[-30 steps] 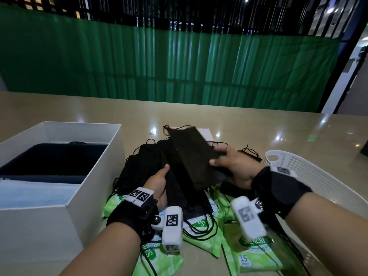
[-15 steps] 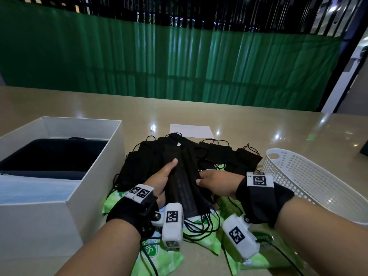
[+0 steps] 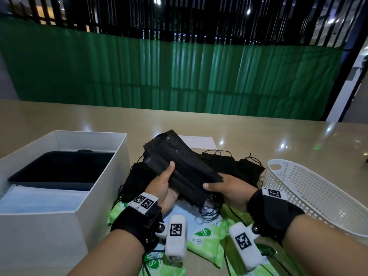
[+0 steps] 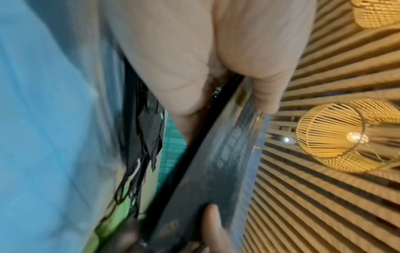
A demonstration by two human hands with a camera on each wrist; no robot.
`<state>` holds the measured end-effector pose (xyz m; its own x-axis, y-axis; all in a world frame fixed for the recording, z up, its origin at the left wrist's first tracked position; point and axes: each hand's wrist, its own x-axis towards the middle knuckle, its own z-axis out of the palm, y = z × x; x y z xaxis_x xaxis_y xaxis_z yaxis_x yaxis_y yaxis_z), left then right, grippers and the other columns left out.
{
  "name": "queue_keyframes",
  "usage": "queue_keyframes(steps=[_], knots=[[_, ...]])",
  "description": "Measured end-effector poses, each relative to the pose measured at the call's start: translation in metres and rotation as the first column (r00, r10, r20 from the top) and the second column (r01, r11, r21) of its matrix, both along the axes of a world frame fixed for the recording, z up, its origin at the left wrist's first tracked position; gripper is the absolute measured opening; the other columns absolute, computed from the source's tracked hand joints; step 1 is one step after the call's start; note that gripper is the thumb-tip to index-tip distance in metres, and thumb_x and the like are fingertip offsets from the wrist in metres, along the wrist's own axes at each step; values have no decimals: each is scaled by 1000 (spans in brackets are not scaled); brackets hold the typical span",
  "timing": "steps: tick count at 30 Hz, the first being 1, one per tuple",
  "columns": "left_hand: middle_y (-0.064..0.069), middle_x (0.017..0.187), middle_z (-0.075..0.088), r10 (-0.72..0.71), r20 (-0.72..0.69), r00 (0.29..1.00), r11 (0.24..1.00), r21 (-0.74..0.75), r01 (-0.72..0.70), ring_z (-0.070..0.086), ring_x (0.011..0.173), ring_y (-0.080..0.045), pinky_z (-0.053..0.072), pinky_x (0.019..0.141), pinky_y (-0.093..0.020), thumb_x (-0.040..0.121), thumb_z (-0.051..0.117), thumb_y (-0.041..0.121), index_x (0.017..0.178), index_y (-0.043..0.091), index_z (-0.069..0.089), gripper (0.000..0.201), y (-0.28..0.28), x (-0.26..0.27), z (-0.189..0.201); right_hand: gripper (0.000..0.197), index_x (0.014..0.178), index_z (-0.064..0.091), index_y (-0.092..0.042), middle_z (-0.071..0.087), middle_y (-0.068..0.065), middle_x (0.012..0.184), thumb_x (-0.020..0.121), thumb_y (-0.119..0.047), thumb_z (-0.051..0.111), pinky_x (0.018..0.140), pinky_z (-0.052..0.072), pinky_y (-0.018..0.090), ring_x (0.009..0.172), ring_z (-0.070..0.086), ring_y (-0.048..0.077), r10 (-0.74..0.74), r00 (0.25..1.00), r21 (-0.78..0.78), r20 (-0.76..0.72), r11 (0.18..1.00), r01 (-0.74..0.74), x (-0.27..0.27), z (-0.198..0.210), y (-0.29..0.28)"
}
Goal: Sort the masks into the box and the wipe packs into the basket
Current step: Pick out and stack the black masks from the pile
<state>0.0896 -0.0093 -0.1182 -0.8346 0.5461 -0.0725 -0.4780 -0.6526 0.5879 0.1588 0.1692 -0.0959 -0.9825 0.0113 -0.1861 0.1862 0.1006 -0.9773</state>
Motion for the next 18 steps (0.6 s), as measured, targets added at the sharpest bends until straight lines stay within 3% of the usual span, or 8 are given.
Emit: queue_keyframes(steps=[3, 4, 5, 7, 8, 11, 15, 18], knots=[[-21, 113, 67, -46, -34, 998, 998, 51, 48, 68, 98, -32, 57, 77, -47, 41, 94, 19, 116, 6, 61, 83, -3, -2, -6, 34, 123, 55, -4, 64, 19, 119, 89, -3, 54, 80, 56, 38, 102, 64, 31, -231, 972, -386, -50, 902, 194, -2, 1, 18], [-20, 108, 68, -56, -33, 998, 997, 42, 57, 69, 93, -32, 57, 75, -50, 40, 93, 15, 113, 8, 61, 80, -5, -2, -9, 38, 126, 52, -3, 63, 20, 122, 89, -5, 54, 78, 55, 40, 100, 63, 31, -294, 955, -449, -40, 859, 246, -2, 1, 25], [-20, 105, 69, -62, -34, 997, 998, 11, 63, 69, 91, -33, 56, 75, -53, 51, 87, 11, 112, 10, 61, 66, -6, -2, -12, 39, 128, 51, -4, 62, 20, 122, 89, -7, 53, 77, 53, 40, 99, 62, 31, -349, 937, -475, -19, 827, 299, -1, 0, 31], [-17, 101, 71, -88, -64, 994, 988, -134, 79, 68, 89, -32, 55, 72, -53, 74, 64, 8, 112, 15, 59, 39, -6, -1, -13, 31, 122, 54, -7, 64, 18, 118, 91, -11, 52, 78, 51, 41, 97, 61, 30, -419, 907, -458, 36, 800, 387, 1, -5, 40], [-15, 99, 71, -124, -83, 989, 965, -242, 101, 68, 87, -30, 56, 70, -50, 80, 57, 7, 116, 15, 58, 36, -4, 0, -13, 27, 119, 56, -10, 65, 16, 114, 92, -12, 52, 80, 50, 42, 96, 61, 30, -435, 898, -433, 61, 799, 417, 2, -9, 42], [-11, 97, 72, -243, -73, 967, 865, -467, 183, 70, 81, -24, 58, 66, -42, 91, 54, 12, 118, 5, 59, 29, -2, 5, -13, 27, 119, 57, -11, 69, 11, 107, 93, -16, 55, 79, 54, 43, 96, 64, 27, -424, 900, -401, 98, 811, 425, 4, -17, 40], [-11, 104, 71, -336, -44, 941, 792, -553, 257, 70, 88, -23, 59, 58, -31, 93, 54, 17, 114, 7, 60, 24, -2, 7, -9, 23, 111, 61, -15, 70, 7, 106, 92, -27, 57, 71, 58, 37, 96, 66, 23, -306, 947, -333, 96, 887, 321, 3, -15, 28], [-12, 104, 69, -395, -48, 918, 758, -581, 296, 71, 73, -15, 57, 55, -25, 93, 53, 17, 117, 7, 58, 26, -2, 11, -7, 23, 113, 59, -15, 69, 7, 102, 93, -25, 57, 58, 54, 28, 86, 66, 20, -259, 965, -197, 40, 945, 262, -1, -16, 20]])
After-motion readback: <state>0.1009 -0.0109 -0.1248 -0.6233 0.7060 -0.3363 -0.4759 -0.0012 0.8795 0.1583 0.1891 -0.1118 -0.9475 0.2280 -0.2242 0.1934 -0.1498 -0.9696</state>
